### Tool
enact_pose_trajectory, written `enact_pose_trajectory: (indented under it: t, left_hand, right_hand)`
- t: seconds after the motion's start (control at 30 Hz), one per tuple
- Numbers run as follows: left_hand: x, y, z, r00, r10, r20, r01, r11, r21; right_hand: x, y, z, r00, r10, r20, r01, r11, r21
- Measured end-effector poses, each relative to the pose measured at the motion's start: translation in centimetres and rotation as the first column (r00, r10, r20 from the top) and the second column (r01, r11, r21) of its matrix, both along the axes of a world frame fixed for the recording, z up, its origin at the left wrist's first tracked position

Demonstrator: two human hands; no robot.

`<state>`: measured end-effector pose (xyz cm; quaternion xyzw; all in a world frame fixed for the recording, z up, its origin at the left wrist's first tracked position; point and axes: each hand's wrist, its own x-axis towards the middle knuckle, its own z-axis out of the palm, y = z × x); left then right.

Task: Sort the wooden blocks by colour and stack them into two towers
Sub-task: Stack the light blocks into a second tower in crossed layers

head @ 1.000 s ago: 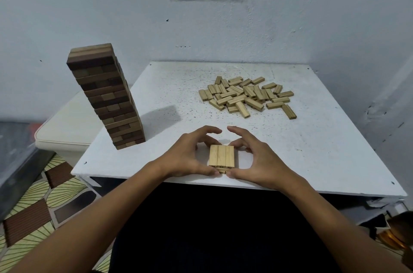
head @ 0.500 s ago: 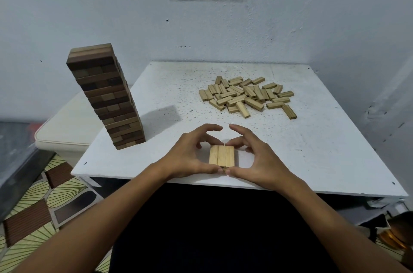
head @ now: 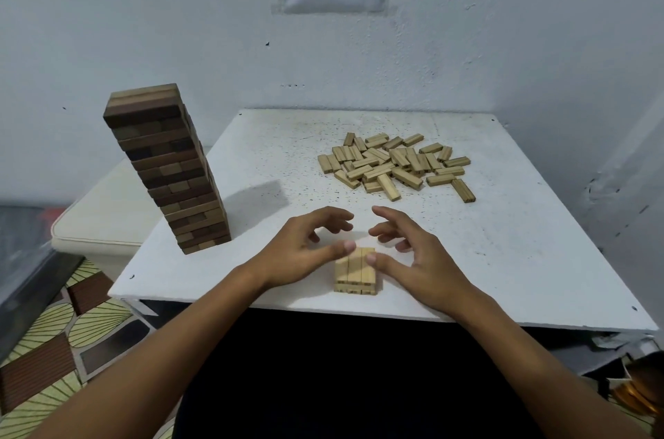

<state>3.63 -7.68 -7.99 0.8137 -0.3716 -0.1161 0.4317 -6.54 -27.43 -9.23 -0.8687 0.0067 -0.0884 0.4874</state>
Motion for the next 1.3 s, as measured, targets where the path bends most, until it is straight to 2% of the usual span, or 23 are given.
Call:
enact_pose_trajectory:
  t: [0.1,0.2,0.27,0.37,0.5,0.6,0.7,0.9,1.0,1.07,1.13,1.3]
  left_hand:
    - [1.6,-1.0,0.3,0.997,0.073,0.028,-0.073,0.997,-0.010]
    - [3.8,-2.5,0.3,0.982,0.118,0.145,-0.126,0.991,0.047]
    - [5.0,-4.1,0.2,0.961,0.134,0.242,-0.156,0.985,0.072]
    - [7.0,-6.7,-0.2,0.923,0.187,0.337,-0.227,0.970,0.082]
    - [9.3,-9.4,-1.0,0.880,0.262,0.396,-0.323,0.942,0.094]
    - [9.0,-10.5,-1.7,0.836,0.344,0.427,-0.388,0.921,0.018]
    - [9.1,-10.4,-2.5,0.836,0.359,0.415,-0.378,0.925,-0.037]
    - [8.0,-8.7,-1.3,0.864,0.370,0.342,-0.345,0.929,-0.134]
    - [7.4,-6.7,-1.4,0.879,0.340,0.335,-0.323,0.940,-0.106]
    - [6.8,-5.5,-1.8,0.881,0.356,0.311,-0.347,0.934,-0.086]
    - [5.9,-4.6,-2.2,0.876,0.395,0.276,-0.392,0.917,-0.069]
    - [4.5,-2.6,-2.6,0.884,0.418,0.208,-0.416,0.908,-0.054]
  right_hand:
    - [1.4,-0.8,0.4,0.997,-0.045,0.056,0.046,0.999,-0.020]
    - [3.8,-2.0,0.3,0.991,-0.096,0.090,0.106,0.988,-0.112]
    - [5.7,-2.8,0.3,0.982,-0.133,0.132,0.161,0.960,-0.230]
    - [8.7,-3.9,0.4,0.968,-0.165,0.189,0.234,0.867,-0.440]
    - [11.8,-5.2,0.9,0.987,-0.140,0.081,0.160,0.762,-0.628]
    - [13.0,-5.9,1.2,0.996,-0.090,0.000,0.063,0.696,-0.715]
    - [13.5,-6.4,1.0,0.999,-0.040,-0.017,0.016,0.701,-0.713]
    - [13.1,-6.8,0.8,0.997,0.023,0.071,0.031,0.739,-0.673]
    - [12.4,-6.6,0.7,0.992,0.035,0.119,0.060,0.705,-0.706]
    - [11.9,-6.4,0.5,0.988,0.044,0.149,0.070,0.733,-0.676]
    - [11.3,-6.0,0.2,0.988,0.077,0.134,0.023,0.786,-0.618]
    - [10.1,-4.5,0.1,0.977,0.211,-0.013,-0.196,0.886,-0.421]
